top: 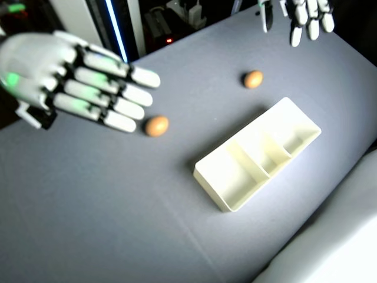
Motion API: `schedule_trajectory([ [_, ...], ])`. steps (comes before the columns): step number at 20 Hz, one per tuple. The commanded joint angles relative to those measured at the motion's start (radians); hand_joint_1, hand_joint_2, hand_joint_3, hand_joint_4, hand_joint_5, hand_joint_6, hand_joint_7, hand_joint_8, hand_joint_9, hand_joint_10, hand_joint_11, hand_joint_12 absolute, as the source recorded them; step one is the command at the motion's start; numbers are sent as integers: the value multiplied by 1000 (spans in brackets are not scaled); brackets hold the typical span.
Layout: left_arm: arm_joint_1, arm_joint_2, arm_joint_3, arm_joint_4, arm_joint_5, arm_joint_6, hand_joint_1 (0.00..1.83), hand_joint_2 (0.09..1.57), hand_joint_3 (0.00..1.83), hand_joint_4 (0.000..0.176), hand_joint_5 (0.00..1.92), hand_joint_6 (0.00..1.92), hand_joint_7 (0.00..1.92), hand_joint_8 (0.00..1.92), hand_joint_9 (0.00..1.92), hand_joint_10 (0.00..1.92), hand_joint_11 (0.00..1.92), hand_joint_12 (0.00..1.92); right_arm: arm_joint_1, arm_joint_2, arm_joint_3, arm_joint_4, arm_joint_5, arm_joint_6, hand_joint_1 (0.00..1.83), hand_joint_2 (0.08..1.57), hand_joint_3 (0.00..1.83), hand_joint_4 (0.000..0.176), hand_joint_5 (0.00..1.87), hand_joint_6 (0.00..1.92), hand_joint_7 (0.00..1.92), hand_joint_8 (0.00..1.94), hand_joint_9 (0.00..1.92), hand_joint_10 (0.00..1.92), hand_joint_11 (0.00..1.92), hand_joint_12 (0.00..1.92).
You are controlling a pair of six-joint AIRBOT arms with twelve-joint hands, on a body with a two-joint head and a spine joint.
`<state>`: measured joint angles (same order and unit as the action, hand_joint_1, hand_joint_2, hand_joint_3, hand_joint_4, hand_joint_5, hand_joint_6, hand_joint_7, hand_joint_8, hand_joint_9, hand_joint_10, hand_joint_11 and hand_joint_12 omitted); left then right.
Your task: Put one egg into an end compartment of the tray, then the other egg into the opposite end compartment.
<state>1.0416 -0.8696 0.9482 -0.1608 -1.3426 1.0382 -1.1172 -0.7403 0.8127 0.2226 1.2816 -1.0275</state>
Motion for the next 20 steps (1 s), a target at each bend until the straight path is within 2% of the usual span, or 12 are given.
schedule_trajectory([
  [1,-16,10,-2,21,-75,11,315,1334,0,41,0,0,0,0,0,0,0,2,18,0,1,-3,77,-13,491,1364,15,0,0,0,0,0,0,0,0,1766],
  [2,-30,10,-1,36,-42,13,304,1296,0,74,0,0,0,0,0,0,0,0,23,-2,-2,-8,50,-35,476,1365,5,0,0,0,0,0,0,0,0,1890],
  [4,-51,-1,9,46,12,14,292,1262,0,103,0,0,0,0,0,0,0,0,28,-7,-4,-9,24,-55,357,1350,0,0,0,0,0,0,0,0,0,1920],
  [6,-75,-14,29,51,89,11,330,1247,0,76,0,0,0,0,0,0,0,0,28,-15,-4,-9,11,-62,412,1319,0,0,0,0,0,0,0,0,0,1921],
  [9,-115,-28,55,86,223,-4,513,1122,0,85,0,0,0,0,0,0,0,0,28,-21,-4,-9,-3,-65,423,1288,0,0,0,0,0,0,0,0,0,1921],
  [10,-126,-31,62,93,255,-5,536,1100,0,63,0,0,0,0,0,0,7,3,28,-23,-4,-9,-4,-65,363,1293,0,0,0,0,0,0,0,0,0,1921],
  [12,-138,-45,88,94,333,-11,585,1079,0,36,0,0,45,7,68,30,0,742,28,-30,1,-9,-4,-65,320,1305,0,0,0,0,0,0,0,0,0,1921],
  [14,-146,-61,110,102,392,-25,623,1073,0,1,31,12,142,22,130,64,0,900,28,-31,3,-9,-4,-65,335,1315,0,0,0,0,0,0,0,0,0,1921],
  [15,-153,-73,123,105,432,-25,642,1072,0,3,67,14,170,14,137,70,0,883,28,-31,4,-8,-4,-65,337,1314,0,0,0,0,0,0,0,0,0,1921],
  [18,-164,-98,150,106,489,-26,682,1068,0,0,162,10,332,11,215,164,0,1201,27,-32,5,-5,-3,-64,335,1309,0,0,0,0,0,0,0,0,0,1921],
  [19,-167,-110,160,102,504,-26,706,1078,1,0,206,6,359,4,196,277,0,1294,26,-32,5,-3,-3,-60,342,1311,0,0,0,0,0,0,0,0,0,1921],
  [20,-169,-115,165,100,510,-26,725,1096,2,0,217,4,378,4,107,520,0,1454,26,-33,6,-3,-2,-56,328,1312,0,0,0,0,0,0,0,0,0,1921],
])
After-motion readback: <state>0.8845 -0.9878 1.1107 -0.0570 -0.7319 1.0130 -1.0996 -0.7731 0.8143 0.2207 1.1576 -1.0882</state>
